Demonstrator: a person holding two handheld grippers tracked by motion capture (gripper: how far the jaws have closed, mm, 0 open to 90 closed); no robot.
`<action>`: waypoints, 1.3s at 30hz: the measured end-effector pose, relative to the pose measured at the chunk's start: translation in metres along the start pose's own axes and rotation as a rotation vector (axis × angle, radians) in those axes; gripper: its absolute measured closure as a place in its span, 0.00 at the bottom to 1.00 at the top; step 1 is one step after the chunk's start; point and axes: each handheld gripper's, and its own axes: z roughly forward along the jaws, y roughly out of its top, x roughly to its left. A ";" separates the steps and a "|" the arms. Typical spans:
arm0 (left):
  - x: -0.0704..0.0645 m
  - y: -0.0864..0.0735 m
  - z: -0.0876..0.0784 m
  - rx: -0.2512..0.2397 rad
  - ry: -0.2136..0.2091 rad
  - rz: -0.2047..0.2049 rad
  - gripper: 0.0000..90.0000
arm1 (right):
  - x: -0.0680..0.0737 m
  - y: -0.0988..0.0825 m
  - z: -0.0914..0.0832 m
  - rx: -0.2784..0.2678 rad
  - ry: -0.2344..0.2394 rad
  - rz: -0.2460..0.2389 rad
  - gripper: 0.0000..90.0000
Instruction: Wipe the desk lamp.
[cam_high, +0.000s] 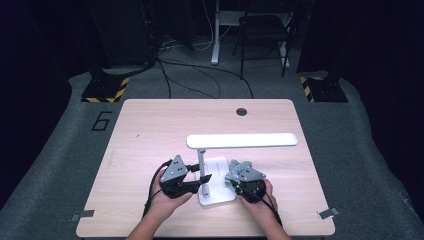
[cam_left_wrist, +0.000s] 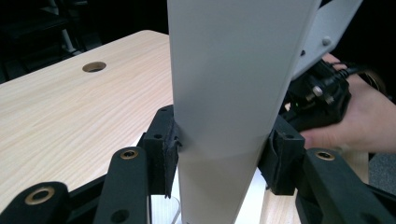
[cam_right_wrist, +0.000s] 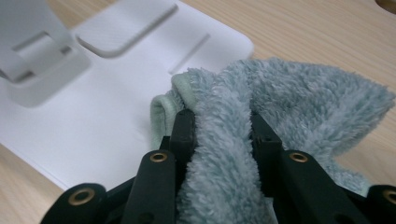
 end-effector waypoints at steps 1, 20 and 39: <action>0.000 0.000 0.000 0.000 0.000 0.000 0.59 | -0.005 -0.001 -0.001 0.006 -0.005 -0.012 0.76; 0.001 0.000 0.000 0.000 0.001 0.005 0.59 | -0.072 -0.044 -0.030 0.033 -0.159 0.179 0.69; 0.000 -0.002 0.001 0.015 0.017 -0.029 0.55 | -0.050 -0.029 -0.064 -0.165 -0.122 0.209 0.41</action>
